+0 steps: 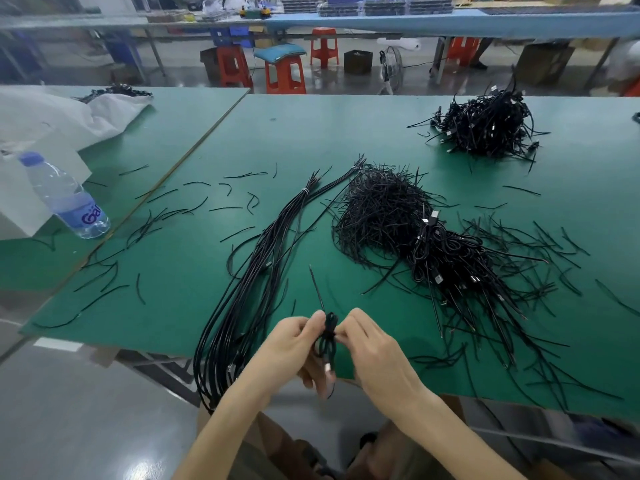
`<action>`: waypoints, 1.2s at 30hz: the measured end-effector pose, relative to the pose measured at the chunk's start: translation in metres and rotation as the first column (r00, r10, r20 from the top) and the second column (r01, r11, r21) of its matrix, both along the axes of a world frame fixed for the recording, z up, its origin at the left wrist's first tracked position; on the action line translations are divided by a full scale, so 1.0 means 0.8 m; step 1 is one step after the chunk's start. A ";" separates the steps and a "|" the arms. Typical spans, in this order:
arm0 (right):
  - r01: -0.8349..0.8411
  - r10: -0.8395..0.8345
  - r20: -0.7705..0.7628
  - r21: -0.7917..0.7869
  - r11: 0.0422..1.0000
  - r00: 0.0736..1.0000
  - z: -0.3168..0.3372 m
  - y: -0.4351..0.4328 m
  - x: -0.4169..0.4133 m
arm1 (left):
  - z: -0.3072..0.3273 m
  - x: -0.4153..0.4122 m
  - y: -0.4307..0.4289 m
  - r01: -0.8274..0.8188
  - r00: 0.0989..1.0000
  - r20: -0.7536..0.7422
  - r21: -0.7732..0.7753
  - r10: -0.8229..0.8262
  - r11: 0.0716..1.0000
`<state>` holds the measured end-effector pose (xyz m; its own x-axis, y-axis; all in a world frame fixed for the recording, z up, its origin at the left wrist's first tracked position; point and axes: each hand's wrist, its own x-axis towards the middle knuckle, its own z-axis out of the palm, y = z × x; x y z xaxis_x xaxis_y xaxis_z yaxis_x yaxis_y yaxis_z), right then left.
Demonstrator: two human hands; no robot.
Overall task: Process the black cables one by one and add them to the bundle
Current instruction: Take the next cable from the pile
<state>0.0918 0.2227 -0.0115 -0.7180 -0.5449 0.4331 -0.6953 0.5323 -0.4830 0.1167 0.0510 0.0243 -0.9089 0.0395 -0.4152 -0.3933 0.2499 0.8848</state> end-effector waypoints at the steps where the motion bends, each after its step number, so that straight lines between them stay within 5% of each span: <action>1: 0.045 -0.035 0.095 -0.098 0.994 0.995 0.003 0.000 0.000 | 0.000 0.000 -0.005 -0.015 0.998 -0.064 -0.018 0.014 1.000; 4: 0.187 -0.044 0.388 -0.337 0.923 0.921 0.010 0.000 -0.005 | 0.000 -0.003 -0.024 -0.071 0.911 -0.413 -0.196 -0.016 0.978; 6: 0.199 -0.003 0.446 -0.392 0.898 0.895 0.017 -0.004 -0.004 | 0.002 -0.005 -0.031 -0.044 0.796 -0.571 -0.383 -0.199 0.923; 10: 0.181 0.072 0.494 -0.446 0.876 0.866 0.027 -0.012 0.001 | 0.016 -0.010 -0.022 0.080 0.698 -0.571 -0.538 -0.432 0.839; 15: 0.259 -0.023 0.461 -0.457 0.851 0.887 0.027 -0.014 -0.005 | 0.028 -0.007 0.003 -0.186 0.638 -0.664 -0.625 -0.391 0.758; 20: 0.346 -0.095 0.485 -0.461 0.817 0.869 0.011 -0.019 -0.012 | 0.026 -0.012 0.028 -0.213 0.794 -0.555 -0.638 -0.250 0.740; 27: 0.371 -0.196 0.417 -0.394 0.841 0.887 -0.012 -0.020 -0.012 | 0.011 -0.013 0.030 -0.236 0.839 -0.497 -0.699 -0.221 0.675; 33: 0.221 -0.157 0.234 -0.279 0.935 0.960 -0.017 -0.016 -0.004 | 0.009 -0.021 0.017 -0.169 0.965 -0.245 -0.313 0.092 0.935; 36: 0.144 -0.104 0.174 -0.240 0.960 0.979 -0.021 -0.011 -0.006 | 0.015 -0.017 0.004 -0.108 0.958 -0.283 -0.182 0.053 0.977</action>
